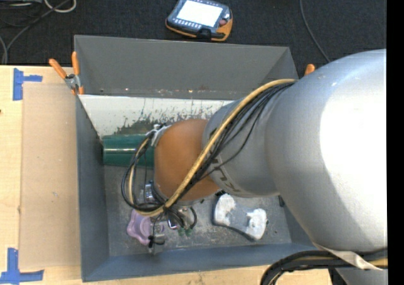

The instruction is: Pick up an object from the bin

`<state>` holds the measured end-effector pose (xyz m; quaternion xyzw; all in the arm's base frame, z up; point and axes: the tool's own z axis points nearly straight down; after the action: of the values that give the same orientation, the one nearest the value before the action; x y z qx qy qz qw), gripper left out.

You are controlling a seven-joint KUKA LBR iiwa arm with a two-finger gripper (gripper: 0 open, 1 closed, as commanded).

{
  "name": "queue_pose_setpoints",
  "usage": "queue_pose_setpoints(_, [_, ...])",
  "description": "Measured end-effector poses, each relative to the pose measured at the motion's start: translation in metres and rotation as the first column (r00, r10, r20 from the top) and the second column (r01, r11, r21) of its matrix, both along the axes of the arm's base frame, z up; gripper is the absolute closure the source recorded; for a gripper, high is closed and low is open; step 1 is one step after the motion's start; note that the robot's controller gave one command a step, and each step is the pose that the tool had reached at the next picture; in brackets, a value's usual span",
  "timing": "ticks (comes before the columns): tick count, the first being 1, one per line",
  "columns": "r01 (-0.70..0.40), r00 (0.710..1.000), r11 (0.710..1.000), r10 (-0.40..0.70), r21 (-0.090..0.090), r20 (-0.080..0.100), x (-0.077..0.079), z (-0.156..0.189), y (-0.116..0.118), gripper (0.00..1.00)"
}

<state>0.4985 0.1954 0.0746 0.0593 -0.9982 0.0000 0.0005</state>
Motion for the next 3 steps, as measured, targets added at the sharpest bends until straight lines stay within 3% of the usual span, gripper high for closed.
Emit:
queue_pose_setpoints(1, [0.259,0.966,0.966,-0.259,-0.002,-0.003,0.008,0.105,-0.018,1.00])
queue_pose_setpoints(2, [0.259,0.966,0.966,-0.259,-0.002,-0.003,0.008,0.105,-0.018,1.00])
queue_pose_setpoints(3, [0.285,0.959,0.959,-0.285,-0.007,-0.006,0.009,0.078,-0.111,1.00])
